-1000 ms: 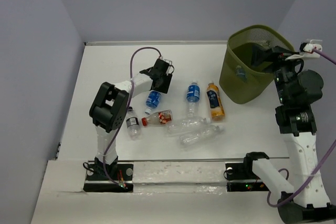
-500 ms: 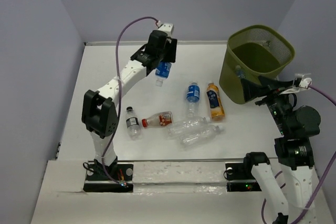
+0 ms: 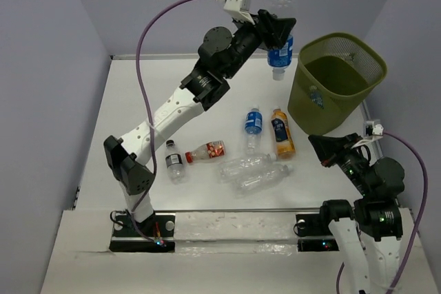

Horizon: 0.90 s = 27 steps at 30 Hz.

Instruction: Put the plastic bottles in the bin

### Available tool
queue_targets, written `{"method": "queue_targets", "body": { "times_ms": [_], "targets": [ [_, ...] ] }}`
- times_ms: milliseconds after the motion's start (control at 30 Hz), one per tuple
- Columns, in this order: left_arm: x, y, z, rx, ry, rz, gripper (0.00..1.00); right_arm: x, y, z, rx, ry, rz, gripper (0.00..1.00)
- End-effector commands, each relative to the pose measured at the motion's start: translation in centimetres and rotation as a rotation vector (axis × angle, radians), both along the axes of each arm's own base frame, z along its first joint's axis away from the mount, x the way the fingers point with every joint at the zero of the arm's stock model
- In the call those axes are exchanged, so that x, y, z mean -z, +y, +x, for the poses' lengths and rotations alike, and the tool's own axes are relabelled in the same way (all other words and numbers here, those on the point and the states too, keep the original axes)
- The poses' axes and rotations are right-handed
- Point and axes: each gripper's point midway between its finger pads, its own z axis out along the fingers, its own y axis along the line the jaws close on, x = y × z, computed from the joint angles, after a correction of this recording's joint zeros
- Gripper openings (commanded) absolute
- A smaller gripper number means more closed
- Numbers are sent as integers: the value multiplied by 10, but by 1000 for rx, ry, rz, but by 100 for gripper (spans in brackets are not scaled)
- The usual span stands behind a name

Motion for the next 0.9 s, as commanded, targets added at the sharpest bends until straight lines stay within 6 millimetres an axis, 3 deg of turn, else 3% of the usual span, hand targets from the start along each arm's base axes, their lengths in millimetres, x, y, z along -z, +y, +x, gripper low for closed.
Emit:
{"method": "queue_targets", "body": {
  "times_ms": [0, 167, 200, 233, 300, 333, 367, 400, 433, 500, 533, 600, 633, 667, 800, 833, 867],
  "targets": [
    [-60, -20, -7, 46, -96, -258, 48, 33, 10, -14, -70, 117, -4, 8],
    [-79, -59, -13, 61, -168, -404, 48, 55, 17, -29, -127, 164, 3, 6],
    [-62, -76, -3, 57, -158, -398, 48, 60, 17, -31, -130, 180, 3, 6],
    [-62, -81, -1, 50, -167, -417, 48, 61, 18, -33, -133, 183, 1, 6],
    [-82, -75, -4, 15, -220, -504, 48, 62, 17, -36, -135, 185, -7, 6],
    [-60, -94, 4, 1, -212, -485, 48, 63, 17, -37, -136, 187, -15, 6],
    [-70, -90, 1, -4, -248, -530, 48, 63, 17, -38, -133, 185, -17, 6],
    [-67, -92, 2, -21, -260, -539, 48, 61, 17, -39, -135, 179, -17, 6],
    [-49, -101, 11, -51, -253, -528, 47, 60, 18, -41, -145, 177, -15, 6],
    [-41, -100, 17, -93, -262, -548, 47, 57, 19, -43, -153, 170, -13, 6],
    [-27, -108, 25, -91, -256, -533, 59, 57, 19, -43, -153, 171, -14, 6],
    [-21, -113, 27, -77, -261, -514, 80, 56, 19, -43, -151, 166, -20, 6],
    [-15, -120, 26, -67, -269, -477, 98, 56, 18, -41, -142, 168, -25, 7],
    [-15, -122, 24, -57, -275, -462, 99, 55, 17, -40, -135, 167, -27, 9],
    [-31, -119, 13, -40, -324, -364, 99, 48, 14, -32, -110, 158, -12, 31],
    [-54, -107, 0, -33, -356, -363, 99, 47, 14, -29, -110, 157, -11, 45],
    [-46, -113, -2, -11, -355, -292, 99, 51, 14, -24, -109, 181, -13, 51]
  ]
}}
